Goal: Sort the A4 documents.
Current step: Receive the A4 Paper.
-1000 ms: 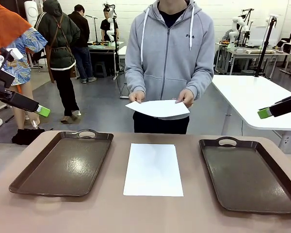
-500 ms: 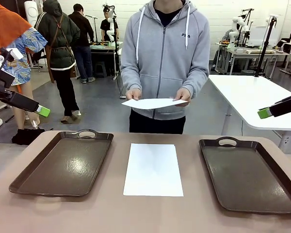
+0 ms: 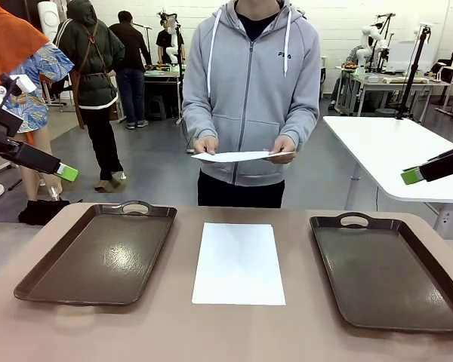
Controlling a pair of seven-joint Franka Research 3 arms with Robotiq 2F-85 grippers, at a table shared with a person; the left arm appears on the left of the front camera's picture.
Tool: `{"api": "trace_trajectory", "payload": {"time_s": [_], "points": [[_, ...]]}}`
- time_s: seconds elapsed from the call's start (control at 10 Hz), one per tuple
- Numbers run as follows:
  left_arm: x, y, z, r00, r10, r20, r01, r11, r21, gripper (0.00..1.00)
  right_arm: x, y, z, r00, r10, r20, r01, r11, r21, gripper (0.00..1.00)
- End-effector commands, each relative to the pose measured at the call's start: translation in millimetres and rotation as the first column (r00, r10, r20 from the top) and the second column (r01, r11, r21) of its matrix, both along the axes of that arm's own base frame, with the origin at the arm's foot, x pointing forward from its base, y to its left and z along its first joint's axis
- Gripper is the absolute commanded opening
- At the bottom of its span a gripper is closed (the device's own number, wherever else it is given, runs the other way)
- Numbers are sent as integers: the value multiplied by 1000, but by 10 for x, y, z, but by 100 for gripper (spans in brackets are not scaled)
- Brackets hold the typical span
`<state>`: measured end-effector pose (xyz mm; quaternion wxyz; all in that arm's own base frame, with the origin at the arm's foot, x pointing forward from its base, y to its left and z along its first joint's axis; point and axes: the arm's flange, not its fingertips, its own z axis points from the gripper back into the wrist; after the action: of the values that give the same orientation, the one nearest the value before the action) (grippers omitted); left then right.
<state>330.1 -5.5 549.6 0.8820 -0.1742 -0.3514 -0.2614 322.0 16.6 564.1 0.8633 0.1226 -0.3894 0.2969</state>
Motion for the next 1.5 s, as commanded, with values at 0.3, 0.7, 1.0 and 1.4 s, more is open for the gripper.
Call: {"api": "trace_trajectory", "payload": {"time_s": [0.3,0.7,1.0,1.4], "points": [[0,3,1,1000,0,1,0,1000,-2,100,6,-1,-4,1000,0,0,0,1000,5,100],[0,3,1,1000,0,1,0,1000,-2,100,6,-1,-4,1000,0,0,0,1000,5,100],[0,3,1,1000,0,1,0,1000,-2,100,6,-1,-4,1000,0,0,0,1000,5,100],[0,3,1,1000,0,1,0,1000,-2,100,6,-1,-4,1000,0,0,0,1000,5,100]]}}
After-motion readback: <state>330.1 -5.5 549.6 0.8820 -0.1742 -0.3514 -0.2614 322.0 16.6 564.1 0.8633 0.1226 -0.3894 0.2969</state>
